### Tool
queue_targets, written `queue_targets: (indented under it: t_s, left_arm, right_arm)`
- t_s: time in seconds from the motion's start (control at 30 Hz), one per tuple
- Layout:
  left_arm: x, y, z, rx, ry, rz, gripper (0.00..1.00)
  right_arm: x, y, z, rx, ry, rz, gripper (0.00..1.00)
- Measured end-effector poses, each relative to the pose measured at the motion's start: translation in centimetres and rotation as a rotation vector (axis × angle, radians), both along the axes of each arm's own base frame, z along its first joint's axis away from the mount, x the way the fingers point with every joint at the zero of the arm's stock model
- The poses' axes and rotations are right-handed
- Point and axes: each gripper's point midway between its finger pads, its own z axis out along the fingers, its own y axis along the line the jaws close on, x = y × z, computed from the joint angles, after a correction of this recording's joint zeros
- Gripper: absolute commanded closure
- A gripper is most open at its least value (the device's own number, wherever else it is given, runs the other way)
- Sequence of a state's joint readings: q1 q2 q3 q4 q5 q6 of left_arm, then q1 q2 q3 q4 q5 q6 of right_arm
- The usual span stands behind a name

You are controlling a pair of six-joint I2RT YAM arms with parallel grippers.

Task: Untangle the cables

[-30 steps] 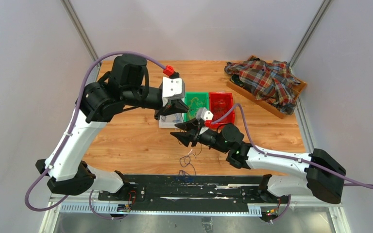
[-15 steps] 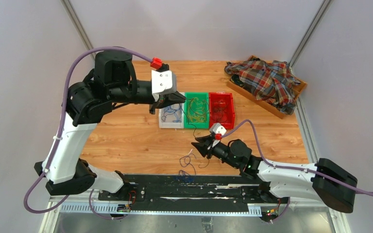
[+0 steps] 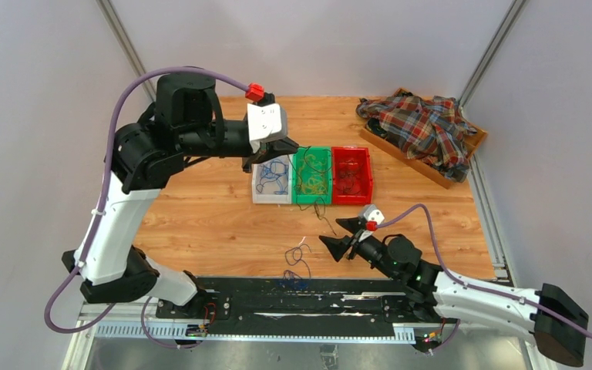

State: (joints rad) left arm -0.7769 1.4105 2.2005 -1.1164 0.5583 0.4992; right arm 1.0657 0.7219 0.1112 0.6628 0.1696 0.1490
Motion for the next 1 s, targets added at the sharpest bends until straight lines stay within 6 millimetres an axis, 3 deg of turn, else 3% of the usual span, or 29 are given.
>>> queue_targets:
  t_s: [0.17,0.33,0.5,0.63,0.77,1.0]
  left_arm:
    - [0.7,-0.7,-0.5,0.016,0.004,0.002,1.0]
    - [1.6,-1.5,-0.8,0.028,0.005,0.003,1.0]
    - [2.4,-2.6,-1.4,0.045,0.004,-0.006,1.0]
    - [3.5,-3.7,-1.9,0.06,0.0,-0.012,1.0]
    - [5.3,-5.3,-2.6,0.073,0.002,-0.008,1.0]
    - [9.7,-8.6,-5.2,0.1,-0.016,0.035,1.0]
  right_arm:
    - [-0.3,-0.9,2.3,0.074,-0.029,-0.015,0.31]
    - [-0.2,-1.9,3.3,0.112,-0.034,-0.047,0.32]
    - [1.1,-3.1,3.8,0.092,-0.012,-0.155,0.34]
    - [2.9,-4.5,5.4,0.063,0.0,-0.293,0.34]
    - [4.5,-5.9,6.8,0.029,-0.007,-0.425,0.34]
    - [6.3,-8.6,6.9,-0.043,-0.024,-0.611,0.37]
